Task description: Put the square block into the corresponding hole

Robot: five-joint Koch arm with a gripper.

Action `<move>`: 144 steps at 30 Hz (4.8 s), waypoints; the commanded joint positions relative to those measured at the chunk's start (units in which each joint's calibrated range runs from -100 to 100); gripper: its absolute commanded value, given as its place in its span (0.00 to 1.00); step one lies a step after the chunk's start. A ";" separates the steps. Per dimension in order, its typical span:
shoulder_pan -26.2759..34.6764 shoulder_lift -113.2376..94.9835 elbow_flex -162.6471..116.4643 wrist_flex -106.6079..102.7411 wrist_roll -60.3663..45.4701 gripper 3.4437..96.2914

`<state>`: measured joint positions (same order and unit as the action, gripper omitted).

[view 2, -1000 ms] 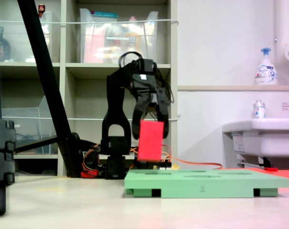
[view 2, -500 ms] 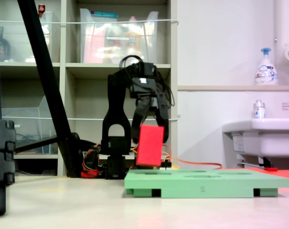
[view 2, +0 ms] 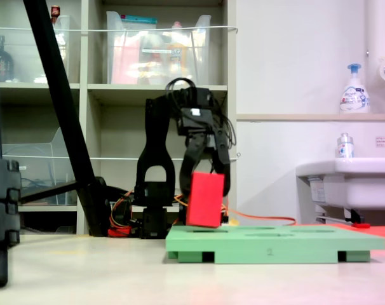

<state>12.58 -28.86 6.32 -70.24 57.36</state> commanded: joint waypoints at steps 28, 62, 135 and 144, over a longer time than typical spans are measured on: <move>0.63 5.26 4.85 7.31 3.81 0.11; 2.98 1.63 0.06 1.73 8.40 0.12; -0.78 17.41 -0.74 6.45 5.27 0.38; -0.83 18.11 -1.73 7.31 5.42 0.61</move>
<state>12.19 -10.53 4.46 -64.37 62.78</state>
